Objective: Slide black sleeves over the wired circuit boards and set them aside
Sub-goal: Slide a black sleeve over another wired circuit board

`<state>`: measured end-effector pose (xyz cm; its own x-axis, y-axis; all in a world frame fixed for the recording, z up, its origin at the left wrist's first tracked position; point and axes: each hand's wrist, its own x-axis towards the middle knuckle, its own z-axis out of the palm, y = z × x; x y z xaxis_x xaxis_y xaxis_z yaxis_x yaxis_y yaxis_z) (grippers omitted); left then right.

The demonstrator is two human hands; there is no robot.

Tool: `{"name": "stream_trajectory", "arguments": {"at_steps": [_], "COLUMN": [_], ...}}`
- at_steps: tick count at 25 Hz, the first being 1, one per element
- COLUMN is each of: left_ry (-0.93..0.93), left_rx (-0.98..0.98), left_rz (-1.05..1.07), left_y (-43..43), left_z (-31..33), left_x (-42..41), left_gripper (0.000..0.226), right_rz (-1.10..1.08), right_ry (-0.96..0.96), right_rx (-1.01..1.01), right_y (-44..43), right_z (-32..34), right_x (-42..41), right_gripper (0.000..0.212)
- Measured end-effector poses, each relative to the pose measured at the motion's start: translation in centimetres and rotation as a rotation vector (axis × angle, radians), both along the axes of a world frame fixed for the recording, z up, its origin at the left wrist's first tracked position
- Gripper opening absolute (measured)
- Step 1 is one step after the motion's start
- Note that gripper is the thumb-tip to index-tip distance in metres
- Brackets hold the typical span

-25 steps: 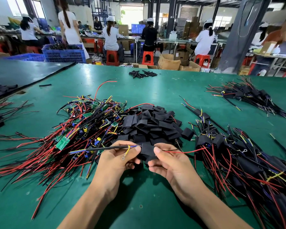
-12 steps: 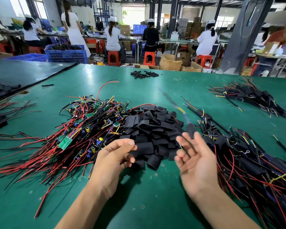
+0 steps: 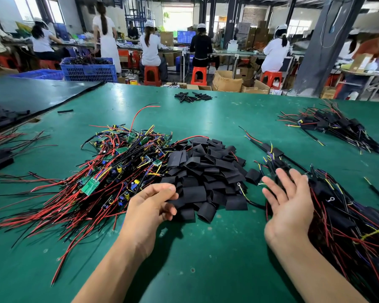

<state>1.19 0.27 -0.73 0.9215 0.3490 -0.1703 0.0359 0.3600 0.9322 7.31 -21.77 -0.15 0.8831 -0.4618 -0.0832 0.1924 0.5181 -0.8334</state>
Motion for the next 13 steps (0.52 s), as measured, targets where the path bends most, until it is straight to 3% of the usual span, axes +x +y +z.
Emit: {"name": "stream_trajectory", "arguments": {"at_steps": [3,9,11,13], "left_ry": [0.012,0.06,0.067,0.04], "left_rx": [0.01,-0.029,-0.03,0.091], "left_rz": [0.016,0.034,0.115,0.242], "left_y": [0.2,0.4,0.6,1.0], "left_z": [-0.1,-0.7,-0.8,-1.1], "left_x": [0.1,0.4,0.5,0.7], "left_gripper": [0.004,0.005,0.007,0.008], "right_rz": [-0.04,0.141,0.21,0.254], "right_ry": [-0.061,-0.121,-0.094,-0.104], "right_rx": [-0.071,-0.402,-0.493,-0.631], "right_y": [-0.2,1.3,1.5,1.6], "right_z": [-0.6,-2.6,-2.9,-3.1], "right_x": [0.4,0.1,0.1,-0.3], "right_gripper": [0.033,0.031,0.03,0.025]}}
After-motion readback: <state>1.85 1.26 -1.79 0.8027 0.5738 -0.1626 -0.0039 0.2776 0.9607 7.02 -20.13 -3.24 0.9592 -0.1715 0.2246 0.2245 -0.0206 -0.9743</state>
